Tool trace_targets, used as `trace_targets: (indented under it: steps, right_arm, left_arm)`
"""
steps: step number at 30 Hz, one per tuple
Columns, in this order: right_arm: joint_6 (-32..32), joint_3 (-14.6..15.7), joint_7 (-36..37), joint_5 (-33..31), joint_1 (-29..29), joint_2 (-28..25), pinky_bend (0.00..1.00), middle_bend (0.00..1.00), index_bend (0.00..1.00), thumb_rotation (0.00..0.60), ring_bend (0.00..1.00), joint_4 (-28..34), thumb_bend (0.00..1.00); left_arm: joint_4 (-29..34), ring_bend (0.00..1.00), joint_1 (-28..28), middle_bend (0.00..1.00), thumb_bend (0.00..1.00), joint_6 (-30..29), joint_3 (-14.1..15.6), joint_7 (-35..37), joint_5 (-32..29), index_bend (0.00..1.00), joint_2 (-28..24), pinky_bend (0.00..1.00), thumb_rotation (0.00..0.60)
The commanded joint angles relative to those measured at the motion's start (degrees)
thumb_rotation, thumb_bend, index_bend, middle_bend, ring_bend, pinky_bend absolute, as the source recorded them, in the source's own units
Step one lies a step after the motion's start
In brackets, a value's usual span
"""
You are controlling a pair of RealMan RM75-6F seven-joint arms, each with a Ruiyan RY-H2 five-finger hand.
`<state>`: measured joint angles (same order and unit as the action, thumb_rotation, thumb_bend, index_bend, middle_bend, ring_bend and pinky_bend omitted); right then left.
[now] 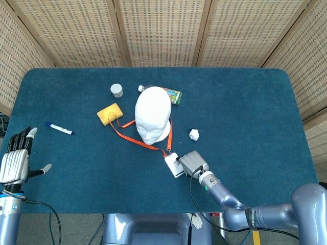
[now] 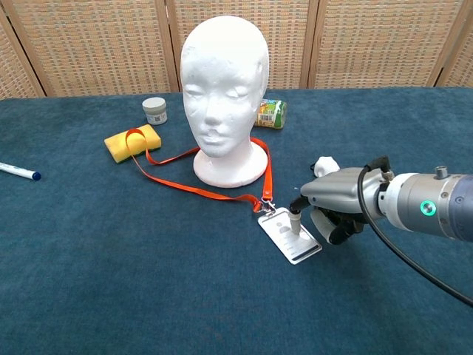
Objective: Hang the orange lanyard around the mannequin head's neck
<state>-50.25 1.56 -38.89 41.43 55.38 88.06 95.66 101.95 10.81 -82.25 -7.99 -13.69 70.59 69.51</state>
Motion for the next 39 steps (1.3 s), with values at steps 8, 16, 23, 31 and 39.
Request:
trace_targets:
  steps: [8, 16, 23, 31, 39]
  right_arm:
    - [-0.6, 1.99, -2.84, 0.73, 0.69, -0.13, 0.86, 0.77, 0.34, 0.6, 0.66, 4.98, 1.0]
    - [-1.34, 2.63, -3.58, 1.73, 0.82, 0.38, 0.86, 0.77, 0.34, 0.6, 0.66, 6.89, 1.0]
    - [-1.67, 3.72, -4.65, 2.56, 0.99, 0.34, 0.86, 0.77, 0.34, 0.6, 0.66, 8.58, 1.0]
    - [-2.11, 4.56, -5.35, 3.43, 1.05, 0.04, 0.86, 0.77, 0.34, 0.6, 0.66, 10.46, 1.0]
    - [-2.62, 6.26, -7.16, 4.28, 1.22, -0.2, 0.86, 0.77, 0.34, 0.6, 0.66, 12.52, 1.0]
  left_arm:
    - [0.06, 0.0, -0.01, 0.0, 0.01, 0.12, -0.04, -0.1, -0.05, 0.0, 0.02, 0.0, 0.6]
    - [0.14, 0.0, -0.07, 0.0, 0.01, 0.14, -0.04, 0.08, 0.11, 0.0, -0.14, 0.0, 0.6]
    - [0.13, 0.0, -0.06, 0.0, 0.01, 0.24, -0.04, 0.05, 0.13, 0.0, -0.12, 0.0, 0.6]
    - [0.18, 0.0, -0.1, 0.0, 0.01, 0.16, -0.05, -0.13, 0.14, 0.0, -0.06, 0.0, 0.6]
    - [0.2, 0.0, -0.16, 0.0, 0.01, 0.15, -0.03, -0.18, 0.17, 0.0, -0.02, 0.0, 0.6]
